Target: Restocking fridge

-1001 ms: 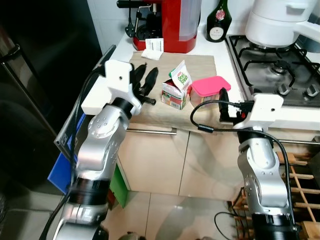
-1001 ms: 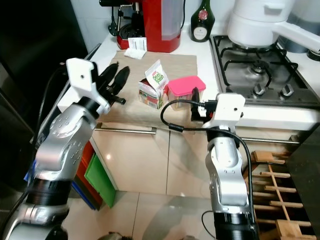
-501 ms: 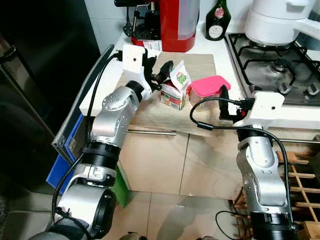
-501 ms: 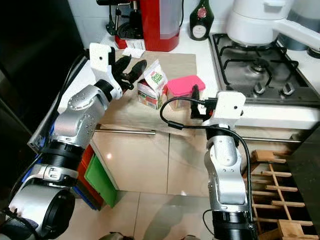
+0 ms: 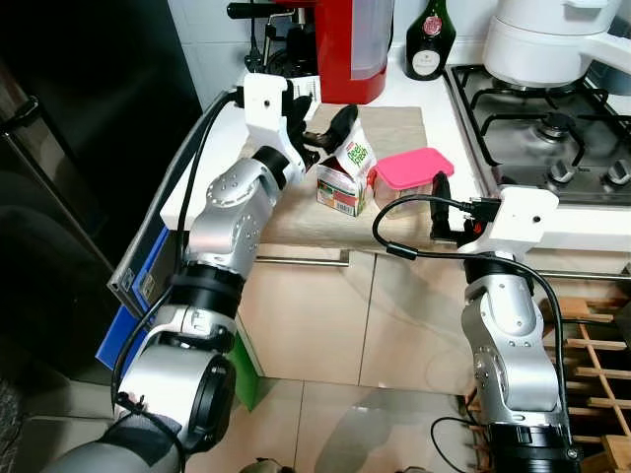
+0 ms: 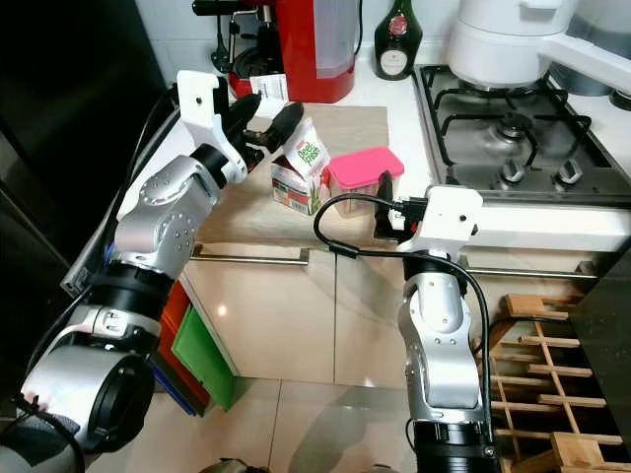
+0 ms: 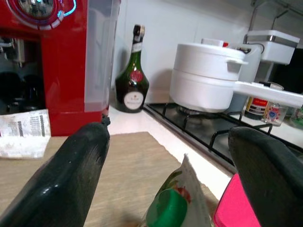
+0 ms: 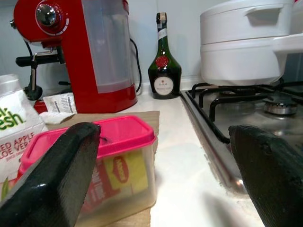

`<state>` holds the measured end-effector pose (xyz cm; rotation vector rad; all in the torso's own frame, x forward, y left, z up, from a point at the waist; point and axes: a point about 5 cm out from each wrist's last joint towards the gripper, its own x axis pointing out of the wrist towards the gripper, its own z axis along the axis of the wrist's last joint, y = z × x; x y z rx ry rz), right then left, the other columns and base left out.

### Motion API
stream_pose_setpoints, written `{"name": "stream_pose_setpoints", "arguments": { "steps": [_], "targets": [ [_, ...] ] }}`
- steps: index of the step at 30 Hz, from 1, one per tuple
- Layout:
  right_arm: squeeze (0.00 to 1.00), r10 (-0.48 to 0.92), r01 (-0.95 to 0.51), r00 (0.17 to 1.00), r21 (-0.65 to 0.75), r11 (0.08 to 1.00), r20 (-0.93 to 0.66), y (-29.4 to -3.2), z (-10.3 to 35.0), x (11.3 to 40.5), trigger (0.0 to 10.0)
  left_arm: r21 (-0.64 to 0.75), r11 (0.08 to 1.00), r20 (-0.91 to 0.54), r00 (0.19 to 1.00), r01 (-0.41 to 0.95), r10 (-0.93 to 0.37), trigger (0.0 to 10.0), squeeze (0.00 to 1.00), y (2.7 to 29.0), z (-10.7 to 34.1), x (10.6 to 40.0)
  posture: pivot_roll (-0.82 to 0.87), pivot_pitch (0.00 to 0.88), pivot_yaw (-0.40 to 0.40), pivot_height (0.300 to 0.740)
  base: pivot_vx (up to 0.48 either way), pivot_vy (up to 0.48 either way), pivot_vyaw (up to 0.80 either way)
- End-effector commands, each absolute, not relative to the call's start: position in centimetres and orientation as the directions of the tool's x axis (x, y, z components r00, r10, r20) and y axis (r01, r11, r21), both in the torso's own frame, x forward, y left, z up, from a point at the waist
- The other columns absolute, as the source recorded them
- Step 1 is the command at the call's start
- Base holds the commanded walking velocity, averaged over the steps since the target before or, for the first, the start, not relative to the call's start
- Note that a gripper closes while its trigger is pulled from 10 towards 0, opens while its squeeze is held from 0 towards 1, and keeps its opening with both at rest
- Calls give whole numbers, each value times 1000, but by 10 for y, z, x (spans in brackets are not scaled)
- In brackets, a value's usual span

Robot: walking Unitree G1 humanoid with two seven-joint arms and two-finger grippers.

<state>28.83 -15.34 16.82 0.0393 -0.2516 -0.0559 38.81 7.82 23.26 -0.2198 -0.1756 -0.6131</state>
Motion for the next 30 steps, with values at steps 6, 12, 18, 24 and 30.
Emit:
{"name": "stream_pose_setpoints", "arguments": {
  "steps": [6,12,18,24,30],
  "targets": [
    [0,-64,54,966,49,997,250,-151,167,280,10000,-139,812,202,819,567,-537,10000,1000,84,236,399,-38,0,138,732,0,0,0],
    [0,-82,74,969,40,996,234,-155,166,271,10000,-128,789,191,796,601,-575,10000,0,76,234,401,-64,0,144,732,0,0,0],
    [0,-98,89,969,52,995,225,-152,164,267,10000,-145,810,169,821,568,-546,10000,0,78,235,407,-58,0,173,732,0,0,0],
    [0,-113,101,972,71,992,207,-148,159,265,10000,-181,823,97,842,539,-530,10000,0,80,223,409,-55,0,198,732,0,0,0],
    [0,-110,101,972,55,993,208,-150,162,263,10000,-292,816,4,854,498,-520,10000,0,85,200,408,-64,0,186,732,0,0,0]
  ]
}}
